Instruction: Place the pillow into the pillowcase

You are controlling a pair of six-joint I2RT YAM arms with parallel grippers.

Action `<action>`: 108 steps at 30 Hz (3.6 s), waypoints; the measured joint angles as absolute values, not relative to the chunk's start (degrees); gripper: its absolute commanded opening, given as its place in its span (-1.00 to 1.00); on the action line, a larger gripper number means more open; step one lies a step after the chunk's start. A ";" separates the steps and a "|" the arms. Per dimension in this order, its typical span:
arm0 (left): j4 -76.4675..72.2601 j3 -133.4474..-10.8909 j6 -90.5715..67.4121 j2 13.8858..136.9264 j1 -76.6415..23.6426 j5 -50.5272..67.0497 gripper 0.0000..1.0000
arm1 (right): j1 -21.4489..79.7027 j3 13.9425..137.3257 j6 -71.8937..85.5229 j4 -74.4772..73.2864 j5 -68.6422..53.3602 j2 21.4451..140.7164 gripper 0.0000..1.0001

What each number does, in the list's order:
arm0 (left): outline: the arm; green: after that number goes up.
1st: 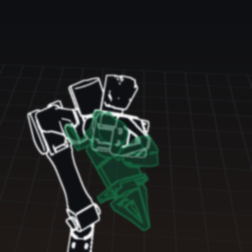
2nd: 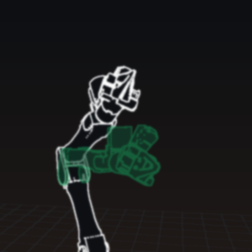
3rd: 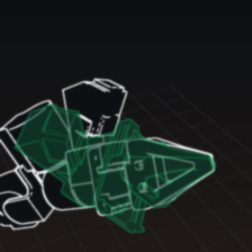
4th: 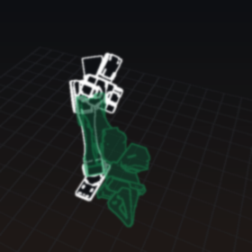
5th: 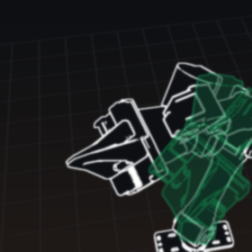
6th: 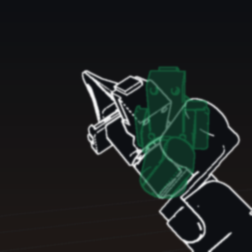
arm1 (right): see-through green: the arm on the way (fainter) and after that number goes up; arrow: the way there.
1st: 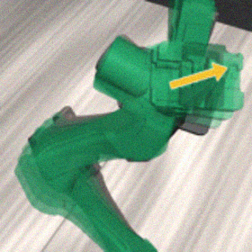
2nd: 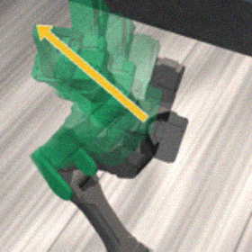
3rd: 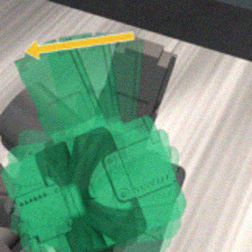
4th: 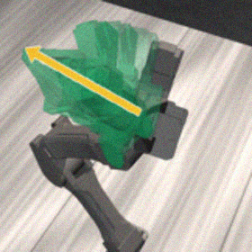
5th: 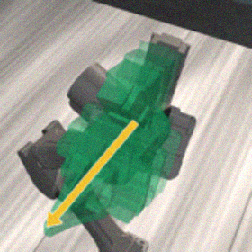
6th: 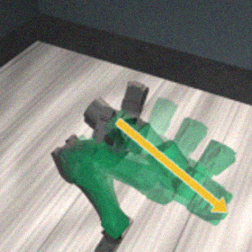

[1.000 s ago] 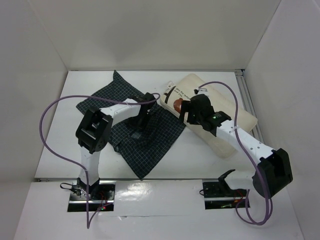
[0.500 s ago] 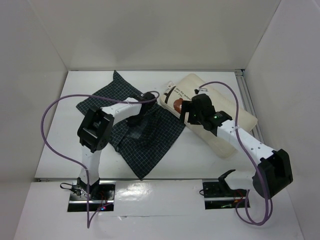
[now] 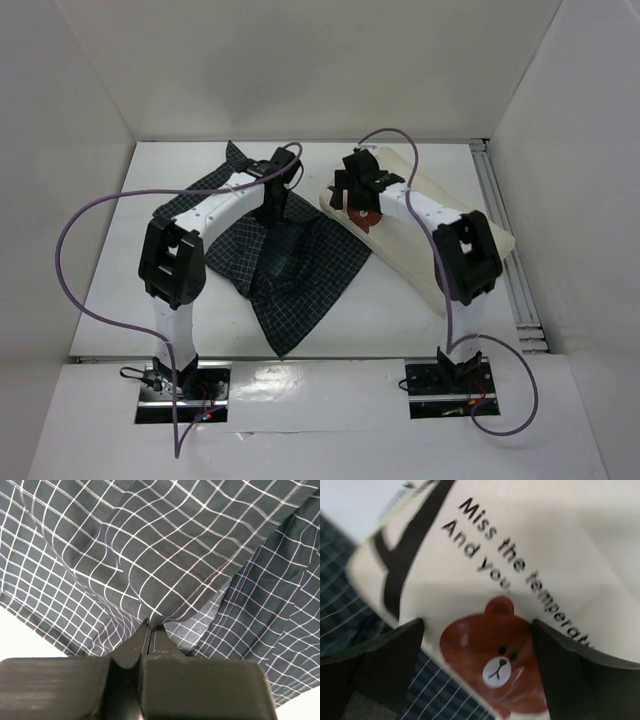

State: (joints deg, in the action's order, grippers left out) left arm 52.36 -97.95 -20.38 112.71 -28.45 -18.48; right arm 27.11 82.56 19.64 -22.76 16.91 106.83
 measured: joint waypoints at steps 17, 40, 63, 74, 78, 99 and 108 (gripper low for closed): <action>52.64 -97.45 -22.87 111.85 -23.73 -8.23 -1.00 | 22.17 67.92 16.51 -19.62 3.51 87.39 -1.00; 49.25 -95.77 -24.14 107.72 -14.48 7.90 -1.00 | 51.53 47.48 9.96 -21.41 -4.21 69.58 -1.00; 47.90 -86.98 -22.50 98.04 -14.68 11.70 -1.00 | 53.36 75.20 18.35 -22.92 13.47 99.26 -1.00; 47.94 -86.98 -22.57 97.17 -14.72 13.76 -1.00 | 57.30 79.85 20.34 -21.52 20.80 106.85 -1.00; 47.92 -86.98 -22.87 97.12 -15.03 14.70 -1.00 | 58.00 78.61 20.47 -17.87 20.45 105.82 -1.00; 47.48 -86.98 -24.45 98.85 -18.06 10.79 -1.00 | 26.68 52.93 39.68 -35.40 25.36 67.26 0.99; 47.53 -86.89 -25.61 100.07 -19.64 8.36 -1.00 | 23.73 33.89 51.57 -40.53 15.86 51.42 0.99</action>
State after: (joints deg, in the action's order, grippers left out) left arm 47.53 -86.89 -25.61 100.07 -19.64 8.36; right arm 23.73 33.89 51.57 -40.53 15.86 51.42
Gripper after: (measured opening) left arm 0.030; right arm 0.993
